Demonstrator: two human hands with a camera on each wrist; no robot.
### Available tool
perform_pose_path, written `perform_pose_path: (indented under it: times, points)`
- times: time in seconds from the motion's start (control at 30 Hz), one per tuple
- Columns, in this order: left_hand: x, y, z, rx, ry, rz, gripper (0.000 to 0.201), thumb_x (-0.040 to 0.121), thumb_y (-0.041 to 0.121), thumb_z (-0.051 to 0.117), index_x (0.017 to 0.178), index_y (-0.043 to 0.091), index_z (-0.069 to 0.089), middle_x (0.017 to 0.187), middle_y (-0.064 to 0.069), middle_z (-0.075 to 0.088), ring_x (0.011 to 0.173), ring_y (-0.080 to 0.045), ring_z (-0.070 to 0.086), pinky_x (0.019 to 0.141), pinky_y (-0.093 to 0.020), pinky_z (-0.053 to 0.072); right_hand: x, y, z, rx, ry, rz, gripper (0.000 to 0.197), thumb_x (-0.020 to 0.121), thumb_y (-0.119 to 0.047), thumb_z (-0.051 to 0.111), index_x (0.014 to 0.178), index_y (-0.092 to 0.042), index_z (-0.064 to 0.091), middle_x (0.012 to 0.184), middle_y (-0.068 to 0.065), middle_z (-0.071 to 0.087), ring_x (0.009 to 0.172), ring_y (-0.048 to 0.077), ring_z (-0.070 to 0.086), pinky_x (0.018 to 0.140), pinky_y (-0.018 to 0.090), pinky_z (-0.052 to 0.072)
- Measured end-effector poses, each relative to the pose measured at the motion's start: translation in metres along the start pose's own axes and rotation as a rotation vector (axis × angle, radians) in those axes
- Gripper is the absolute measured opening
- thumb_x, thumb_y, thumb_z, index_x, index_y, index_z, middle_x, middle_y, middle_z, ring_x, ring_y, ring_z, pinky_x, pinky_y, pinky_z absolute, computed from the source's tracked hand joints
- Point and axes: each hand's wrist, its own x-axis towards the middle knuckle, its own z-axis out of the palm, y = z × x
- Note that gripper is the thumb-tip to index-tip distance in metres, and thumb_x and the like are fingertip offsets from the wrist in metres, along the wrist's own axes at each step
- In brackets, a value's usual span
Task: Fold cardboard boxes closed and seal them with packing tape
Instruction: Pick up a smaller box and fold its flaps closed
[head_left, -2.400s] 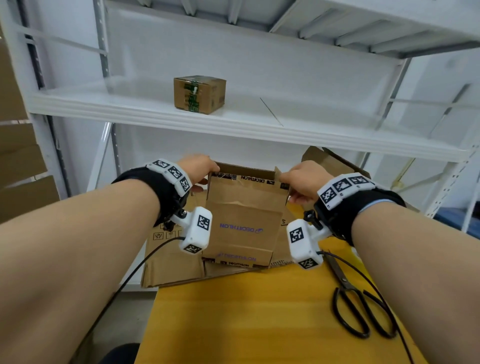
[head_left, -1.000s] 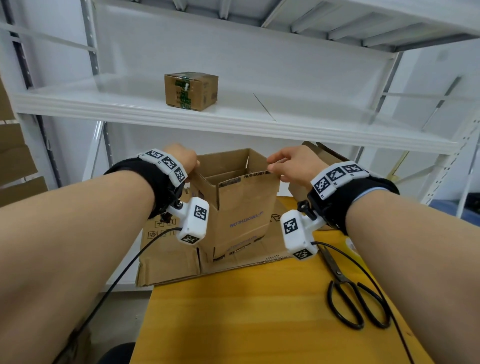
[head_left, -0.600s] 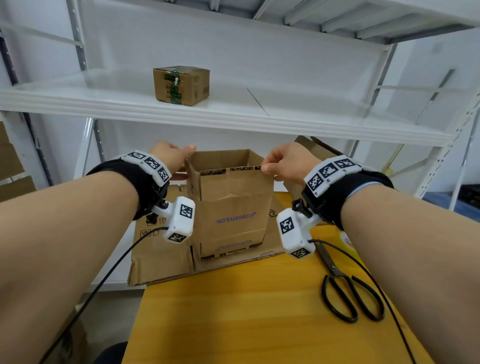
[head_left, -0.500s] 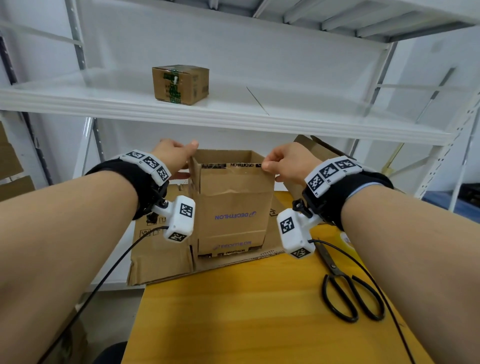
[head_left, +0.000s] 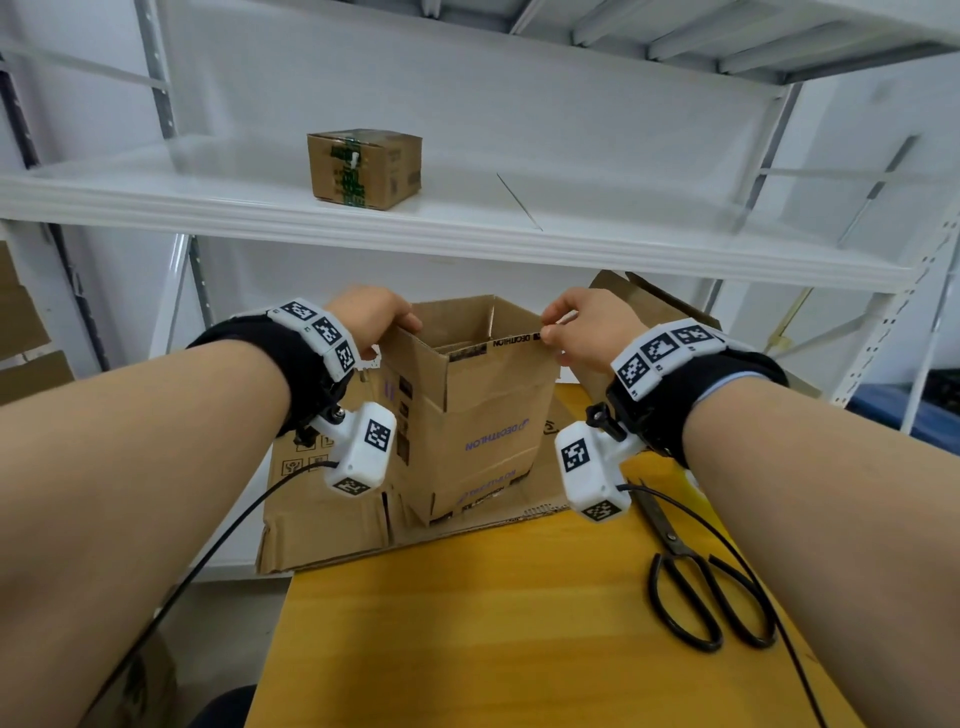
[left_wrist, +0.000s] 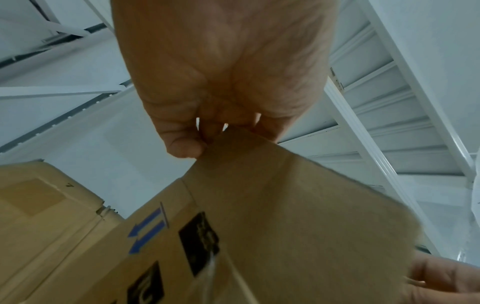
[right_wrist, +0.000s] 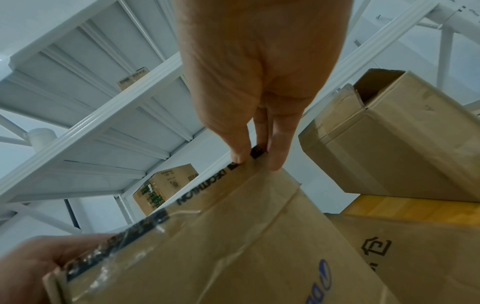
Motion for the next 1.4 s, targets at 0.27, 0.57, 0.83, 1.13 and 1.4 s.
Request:
perform_pose_path:
  times: [0.27,0.57,0.83,1.13,1.4]
  points:
    - [0.001,0.0,0.003,-0.285,-0.044,-0.167,0.04,0.096,0.042,0.046,0.087,0.011,0.068,0.085,-0.008,0.055,0.062,-0.018,0.048,0.053,-0.027,0.04,-0.009,-0.02,-0.001,0.009,-0.098,0.15,0.036,0.1,-0.048,0.054,0.116,-0.015,0.055,0.099,0.008,0.065,0.085,0.03,0.075,0.082,0.049,0.062]
    - [-0.016,0.001,-0.004,-0.247,-0.214,-0.096,0.039,0.089,0.001,0.045,0.112,0.015,0.074,0.108,-0.02,0.067,0.067,-0.018,0.053,0.06,-0.027,0.04,-0.011,-0.024,0.003,0.041,-0.101,0.153,0.034,0.099,-0.009,0.047,0.128,-0.024,0.054,0.106,0.01,0.065,0.082,0.032,0.075,0.076,0.049,0.063]
    - [-0.016,-0.003,0.006,-0.128,-0.227,-0.007,0.032,0.09,0.009,0.065,0.117,0.027,0.064,0.118,-0.005,0.066,0.1,-0.018,0.061,0.077,-0.03,0.052,-0.012,-0.023,0.003,0.038,-0.104,0.166,0.026,0.105,-0.027,0.046,0.12,-0.012,0.062,0.105,0.011,0.068,0.09,0.032,0.074,0.084,0.047,0.062]
    - [-0.009,-0.006,0.027,0.039,-0.012,0.097,0.032,0.077,0.015,0.081,0.097,0.027,0.06,0.099,0.002,0.062,0.085,-0.017,0.062,0.074,-0.034,0.055,-0.009,-0.001,0.002,0.329,-0.103,0.193,0.031,0.108,-0.014,0.033,0.125,-0.015,0.059,0.085,0.015,0.055,0.06,0.027,0.052,0.045,0.023,0.052]
    - [-0.003,-0.006,0.028,0.072,-0.06,0.135,0.023,0.084,0.007,0.073,0.097,0.024,0.066,0.095,0.002,0.067,0.077,-0.013,0.064,0.073,-0.028,0.051,-0.006,0.017,0.003,0.23,-0.135,0.114,0.047,0.099,-0.01,0.06,0.141,-0.027,0.045,0.096,0.019,0.074,0.067,0.024,0.067,0.059,0.033,0.061]
